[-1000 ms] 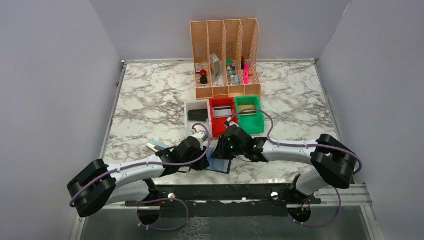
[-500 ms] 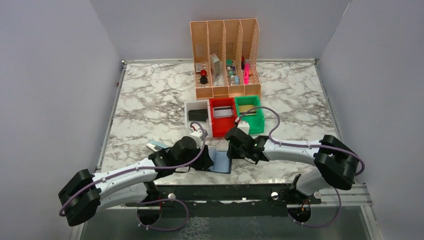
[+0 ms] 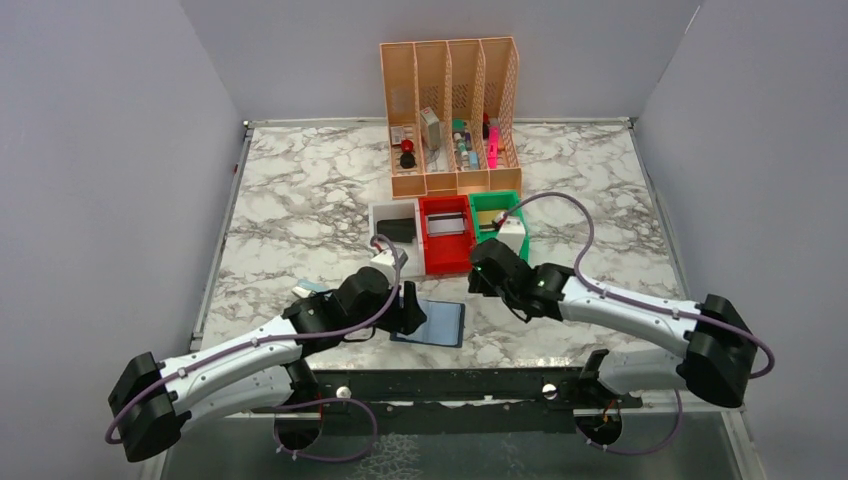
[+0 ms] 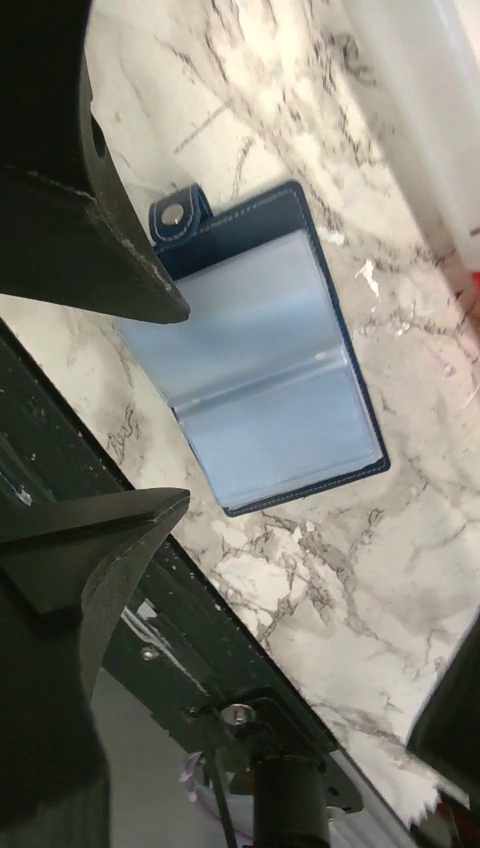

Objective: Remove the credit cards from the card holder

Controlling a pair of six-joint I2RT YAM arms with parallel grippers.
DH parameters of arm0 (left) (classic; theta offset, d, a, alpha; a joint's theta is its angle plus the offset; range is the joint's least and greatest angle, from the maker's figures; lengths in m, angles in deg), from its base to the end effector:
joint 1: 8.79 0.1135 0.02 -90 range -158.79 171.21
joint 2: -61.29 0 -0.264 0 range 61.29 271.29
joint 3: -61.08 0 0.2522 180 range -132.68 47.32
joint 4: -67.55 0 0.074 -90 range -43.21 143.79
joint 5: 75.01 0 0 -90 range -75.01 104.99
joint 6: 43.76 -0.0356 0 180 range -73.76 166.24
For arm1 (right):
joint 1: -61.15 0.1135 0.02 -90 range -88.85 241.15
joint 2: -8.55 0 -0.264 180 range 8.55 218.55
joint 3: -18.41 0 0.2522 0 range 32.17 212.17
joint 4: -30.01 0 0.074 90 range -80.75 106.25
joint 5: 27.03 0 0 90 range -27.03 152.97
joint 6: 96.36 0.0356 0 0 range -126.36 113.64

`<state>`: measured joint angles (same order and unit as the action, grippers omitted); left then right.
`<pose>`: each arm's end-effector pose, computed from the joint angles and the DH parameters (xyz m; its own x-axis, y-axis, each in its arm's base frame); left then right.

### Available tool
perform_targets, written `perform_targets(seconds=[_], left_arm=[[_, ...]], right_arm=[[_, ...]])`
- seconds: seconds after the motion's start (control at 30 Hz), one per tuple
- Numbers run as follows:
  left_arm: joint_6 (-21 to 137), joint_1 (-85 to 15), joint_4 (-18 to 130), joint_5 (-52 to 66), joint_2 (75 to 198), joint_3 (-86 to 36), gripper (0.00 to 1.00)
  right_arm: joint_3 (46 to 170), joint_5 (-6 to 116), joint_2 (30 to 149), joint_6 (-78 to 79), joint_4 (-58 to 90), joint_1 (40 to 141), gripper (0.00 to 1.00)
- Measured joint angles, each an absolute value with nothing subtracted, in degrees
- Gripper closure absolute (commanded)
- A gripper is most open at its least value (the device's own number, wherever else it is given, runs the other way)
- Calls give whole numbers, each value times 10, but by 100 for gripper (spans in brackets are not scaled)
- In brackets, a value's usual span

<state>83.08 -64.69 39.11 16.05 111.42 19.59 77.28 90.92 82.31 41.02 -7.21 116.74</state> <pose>0.1057 -0.1549 0.2122 -0.7620 0.0561 -0.6452 0.4533 0.7577 -0.4694 0.1577 0.2007 0.2189 -0.7186 0.1012 -0.6881 -0.0552 0.9779 0.2015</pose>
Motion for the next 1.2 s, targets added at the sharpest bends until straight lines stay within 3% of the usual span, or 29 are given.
perform_targets(seconds=[0.03,0.07,0.1,0.13,0.53,0.73,0.97,1.2], left_arm=[[830,-647,382,173,1106,194,29],[829,-647,375,182,1101,192,21],[827,-647,368,194,1096,188,6],[824,-647,361,207,1092,183,2],[785,-620,281,437,1134,60,1],[781,-499,260,460,1119,53,1],[780,-496,245,504,1014,66,1],[781,-496,234,524,1007,79,1]], right_arm=[[773,917,807,401,-70,1166,41],[773,924,792,393,-66,1165,39],[773,931,781,387,-63,1165,38],[773,943,764,377,-58,1164,36],[725,1004,598,205,73,1136,29],[651,964,575,206,80,1099,28],[638,956,540,207,38,1087,28],[638,956,524,215,28,1087,28]])
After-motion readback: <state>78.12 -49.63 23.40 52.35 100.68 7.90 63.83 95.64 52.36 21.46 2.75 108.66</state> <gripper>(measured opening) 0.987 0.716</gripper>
